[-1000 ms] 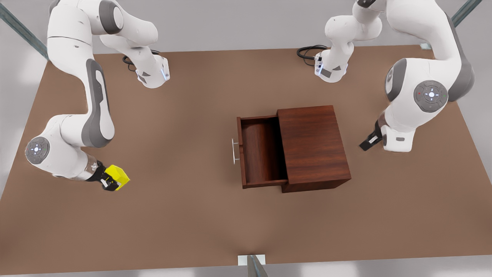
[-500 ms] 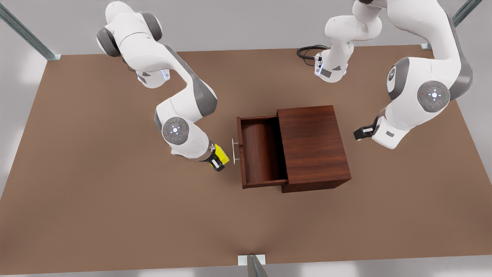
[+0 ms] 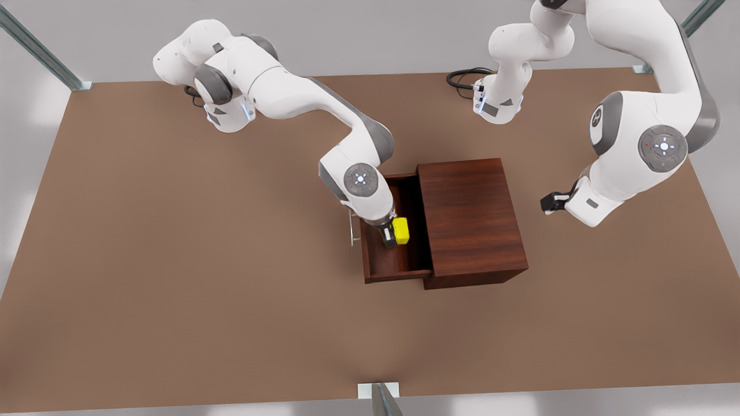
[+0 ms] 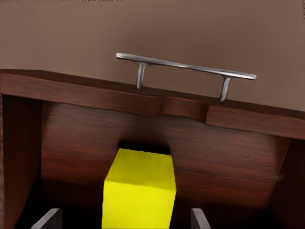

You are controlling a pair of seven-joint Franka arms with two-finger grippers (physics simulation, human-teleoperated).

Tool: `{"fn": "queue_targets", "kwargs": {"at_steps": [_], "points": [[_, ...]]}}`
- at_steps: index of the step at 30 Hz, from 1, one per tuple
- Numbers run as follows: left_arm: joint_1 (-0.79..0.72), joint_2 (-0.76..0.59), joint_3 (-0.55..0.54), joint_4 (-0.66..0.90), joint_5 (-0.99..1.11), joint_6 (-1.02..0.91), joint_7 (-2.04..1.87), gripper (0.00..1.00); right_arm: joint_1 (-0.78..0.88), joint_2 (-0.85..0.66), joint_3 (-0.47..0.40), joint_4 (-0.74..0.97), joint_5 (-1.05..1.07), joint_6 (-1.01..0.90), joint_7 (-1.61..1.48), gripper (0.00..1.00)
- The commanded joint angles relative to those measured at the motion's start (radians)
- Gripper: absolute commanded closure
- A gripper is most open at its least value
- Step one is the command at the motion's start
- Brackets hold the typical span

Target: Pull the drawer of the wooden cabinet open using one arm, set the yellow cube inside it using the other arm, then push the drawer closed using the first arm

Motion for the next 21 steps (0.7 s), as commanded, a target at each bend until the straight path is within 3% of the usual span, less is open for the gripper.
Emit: {"fn": "queue_targets", "kwargs": {"at_steps": [1, 6, 8, 9, 10, 12, 13, 14, 16, 18, 21], "points": [[0.001, -0.001, -0.001, 0.003, -0.002, 0.001, 0.143, 0.00, -0.005, -0.010, -0.014, 0.001, -0.002, 0.008, 0.462, 0.00], [-0.004, -0.001, -0.007, 0.001, -0.003, -0.004, 0.138, 0.00, -0.379, -0.153, -0.017, 0.001, -0.005, -0.254, 0.087, 0.00], [-0.022, -0.001, -0.008, 0.000, -0.010, -0.007, -0.007, 0.00, -0.540, -0.202, -0.008, -0.005, -0.025, -0.325, -0.295, 0.00], [-0.053, 0.000, -0.008, -0.002, -0.049, -0.009, -0.227, 0.61, -0.582, -0.228, -0.009, -0.028, -0.119, -0.292, -0.645, 0.00], [-0.115, 0.007, -0.010, -0.002, -0.077, -0.030, -0.420, 1.00, -0.631, -0.268, -0.011, -0.134, -0.176, -0.289, -1.082, 0.00], [-0.273, 0.020, -0.010, 0.006, -0.154, -0.018, -1.015, 1.00, -0.731, -0.408, -0.011, -0.403, -0.234, -0.182, -1.860, 0.00], [-0.341, 0.066, -0.010, 0.079, -0.184, -0.015, -1.245, 1.00, -0.741, -0.492, -0.017, -0.565, -0.234, -0.176, -2.004, 0.00], [-0.384, 0.112, -0.011, 0.136, -0.188, -0.010, -1.442, 1.00, -0.741, -0.555, -0.032, -0.684, -0.234, -0.170, -2.005, 0.00], [-0.462, 0.161, -0.011, 0.177, -0.183, 0.094, -1.784, 1.00, -0.746, -0.578, -0.041, -0.756, -0.305, -0.173, -2.012, 0.00], [-0.534, 0.241, -0.010, 0.199, -0.178, 0.324, -2.108, 1.00, -0.755, -0.687, -0.043, -0.979, -0.305, -0.015, -2.015, 0.00], [-0.654, 0.365, -0.004, 0.276, -0.132, 0.484, -2.278, 1.00, -0.755, -0.685, -0.041, -0.974, -0.305, -0.016, -2.005, 0.00]]}}
